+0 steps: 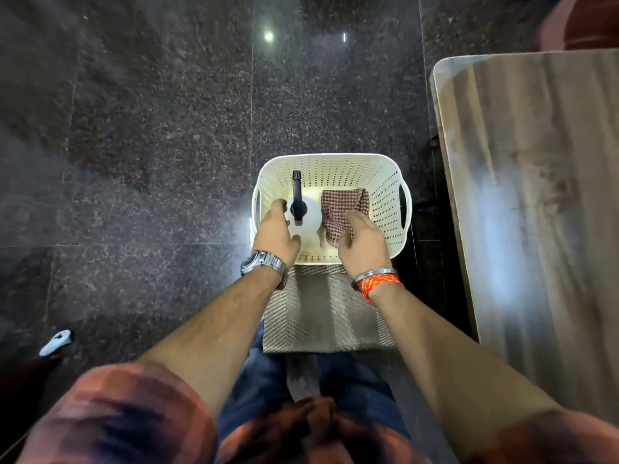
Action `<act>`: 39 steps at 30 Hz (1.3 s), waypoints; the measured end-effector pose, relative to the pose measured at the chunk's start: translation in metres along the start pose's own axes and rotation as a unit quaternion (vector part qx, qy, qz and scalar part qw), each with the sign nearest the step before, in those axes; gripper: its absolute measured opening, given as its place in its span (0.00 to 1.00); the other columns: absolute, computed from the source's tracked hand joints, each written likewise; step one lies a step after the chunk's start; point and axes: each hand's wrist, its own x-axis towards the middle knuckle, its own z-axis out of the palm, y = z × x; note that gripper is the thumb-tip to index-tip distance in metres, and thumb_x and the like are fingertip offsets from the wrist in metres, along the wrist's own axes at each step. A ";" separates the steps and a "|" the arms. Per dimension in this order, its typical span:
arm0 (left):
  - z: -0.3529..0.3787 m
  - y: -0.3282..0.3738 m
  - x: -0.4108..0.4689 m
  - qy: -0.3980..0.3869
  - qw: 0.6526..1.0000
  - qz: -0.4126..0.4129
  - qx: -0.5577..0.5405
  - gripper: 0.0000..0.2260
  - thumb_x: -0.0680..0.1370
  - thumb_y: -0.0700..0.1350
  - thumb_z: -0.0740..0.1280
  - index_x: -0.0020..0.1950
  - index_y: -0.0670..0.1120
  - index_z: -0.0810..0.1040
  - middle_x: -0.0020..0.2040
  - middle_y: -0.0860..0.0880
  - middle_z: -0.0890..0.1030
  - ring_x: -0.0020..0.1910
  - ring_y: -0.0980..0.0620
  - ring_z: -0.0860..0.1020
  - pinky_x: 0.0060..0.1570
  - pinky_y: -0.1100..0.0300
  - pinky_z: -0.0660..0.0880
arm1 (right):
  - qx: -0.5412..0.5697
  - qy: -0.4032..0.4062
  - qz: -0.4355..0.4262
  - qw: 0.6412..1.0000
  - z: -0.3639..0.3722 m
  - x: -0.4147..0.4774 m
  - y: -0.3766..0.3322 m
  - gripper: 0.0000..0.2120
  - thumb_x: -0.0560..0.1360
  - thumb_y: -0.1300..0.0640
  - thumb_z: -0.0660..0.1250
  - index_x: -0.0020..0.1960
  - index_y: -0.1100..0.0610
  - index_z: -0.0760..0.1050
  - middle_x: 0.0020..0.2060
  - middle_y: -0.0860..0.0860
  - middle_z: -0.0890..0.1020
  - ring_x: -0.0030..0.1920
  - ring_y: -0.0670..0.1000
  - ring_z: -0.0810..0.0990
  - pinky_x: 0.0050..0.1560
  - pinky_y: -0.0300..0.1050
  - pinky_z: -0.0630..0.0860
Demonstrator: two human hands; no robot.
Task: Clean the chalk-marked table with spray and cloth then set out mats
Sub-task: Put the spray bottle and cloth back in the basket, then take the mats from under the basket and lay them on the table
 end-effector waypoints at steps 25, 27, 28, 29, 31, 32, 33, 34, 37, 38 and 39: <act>0.069 -0.115 -0.123 -0.180 0.955 -0.214 0.097 0.32 0.76 0.50 0.72 0.71 0.39 0.60 0.64 0.37 0.75 0.62 0.38 0.76 0.58 0.52 0.74 | -0.146 -0.134 0.320 0.927 0.044 -0.153 0.093 0.32 0.73 0.51 0.68 0.72 0.49 0.58 0.73 0.58 0.53 0.67 0.68 0.60 0.60 0.59 0.70; 0.072 -0.114 -0.125 -0.176 0.958 -0.207 0.092 0.31 0.76 0.50 0.72 0.71 0.39 0.61 0.62 0.38 0.77 0.61 0.38 0.77 0.56 0.53 0.75 | -0.098 -0.127 0.346 0.924 0.045 -0.156 0.097 0.37 0.72 0.54 0.70 0.74 0.50 0.53 0.72 0.60 0.55 0.66 0.69 0.63 0.62 0.59 0.68; 0.073 -0.112 -0.126 -0.169 0.960 -0.204 0.094 0.30 0.76 0.50 0.72 0.71 0.39 0.62 0.62 0.38 0.77 0.61 0.38 0.77 0.56 0.52 0.75 | -0.084 -0.114 0.350 0.926 0.047 -0.157 0.099 0.38 0.72 0.55 0.70 0.75 0.51 0.52 0.70 0.61 0.58 0.66 0.69 0.64 0.63 0.58 0.68; 0.074 -0.111 -0.127 -0.159 0.962 -0.199 0.095 0.30 0.76 0.50 0.71 0.71 0.39 0.63 0.62 0.38 0.77 0.60 0.38 0.78 0.56 0.52 0.75 | -0.083 -0.096 0.352 0.927 0.047 -0.158 0.099 0.40 0.71 0.55 0.71 0.75 0.53 0.52 0.69 0.61 0.61 0.65 0.68 0.66 0.64 0.58 0.67; 0.072 -0.108 -0.129 -0.143 0.967 -0.189 0.094 0.26 0.76 0.50 0.71 0.68 0.40 0.66 0.60 0.39 0.78 0.58 0.38 0.78 0.57 0.51 0.77 | -0.106 -0.068 0.375 0.919 0.045 -0.156 0.100 0.43 0.70 0.53 0.72 0.76 0.53 0.49 0.67 0.61 0.64 0.65 0.66 0.67 0.65 0.59 0.65; 0.070 -0.107 -0.130 -0.138 0.969 -0.184 0.092 0.25 0.76 0.49 0.71 0.67 0.41 0.67 0.60 0.39 0.78 0.58 0.38 0.78 0.56 0.51 0.77 | -0.107 -0.068 0.389 0.913 0.043 -0.155 0.101 0.44 0.70 0.51 0.72 0.76 0.54 0.48 0.66 0.62 0.66 0.65 0.65 0.67 0.65 0.59 0.64; 0.069 -0.106 -0.130 -0.131 0.971 -0.179 0.088 0.24 0.76 0.49 0.71 0.66 0.41 0.68 0.60 0.39 0.78 0.58 0.38 0.78 0.56 0.51 0.77 | -0.092 -0.076 0.395 0.911 0.042 -0.154 0.100 0.45 0.70 0.51 0.72 0.76 0.56 0.47 0.65 0.63 0.68 0.65 0.64 0.68 0.64 0.58 0.65; 0.067 -0.105 -0.131 -0.124 0.973 -0.175 0.083 0.23 0.75 0.48 0.71 0.66 0.41 0.69 0.60 0.39 0.78 0.58 0.38 0.78 0.56 0.52 0.76 | -0.071 -0.085 0.394 0.912 0.041 -0.153 0.099 0.43 0.71 0.53 0.72 0.76 0.59 0.49 0.63 0.64 0.71 0.64 0.64 0.71 0.63 0.56 0.67; 0.061 -0.101 -0.131 -0.113 0.978 -0.159 0.078 0.19 0.75 0.46 0.70 0.64 0.44 0.74 0.61 0.41 0.78 0.58 0.41 0.79 0.57 0.54 0.76 | -0.080 -0.042 0.372 0.924 0.041 -0.152 0.096 0.36 0.69 0.54 0.73 0.70 0.59 0.58 0.59 0.61 0.75 0.61 0.63 0.73 0.61 0.57 0.68; 0.059 -0.099 -0.132 -0.117 0.978 -0.153 0.078 0.17 0.76 0.45 0.70 0.63 0.44 0.76 0.61 0.41 0.77 0.57 0.42 0.80 0.56 0.55 0.76 | -0.103 -0.028 0.376 0.920 0.041 -0.154 0.096 0.37 0.68 0.52 0.73 0.70 0.58 0.58 0.61 0.61 0.72 0.63 0.63 0.71 0.63 0.60 0.66; 0.056 -0.096 -0.134 -0.120 0.979 -0.144 0.077 0.16 0.76 0.44 0.70 0.62 0.43 0.77 0.61 0.41 0.77 0.56 0.42 0.80 0.56 0.56 0.76 | -0.130 -0.024 0.385 0.913 0.039 -0.156 0.098 0.40 0.67 0.49 0.74 0.71 0.57 0.57 0.64 0.61 0.69 0.66 0.63 0.67 0.66 0.62 0.62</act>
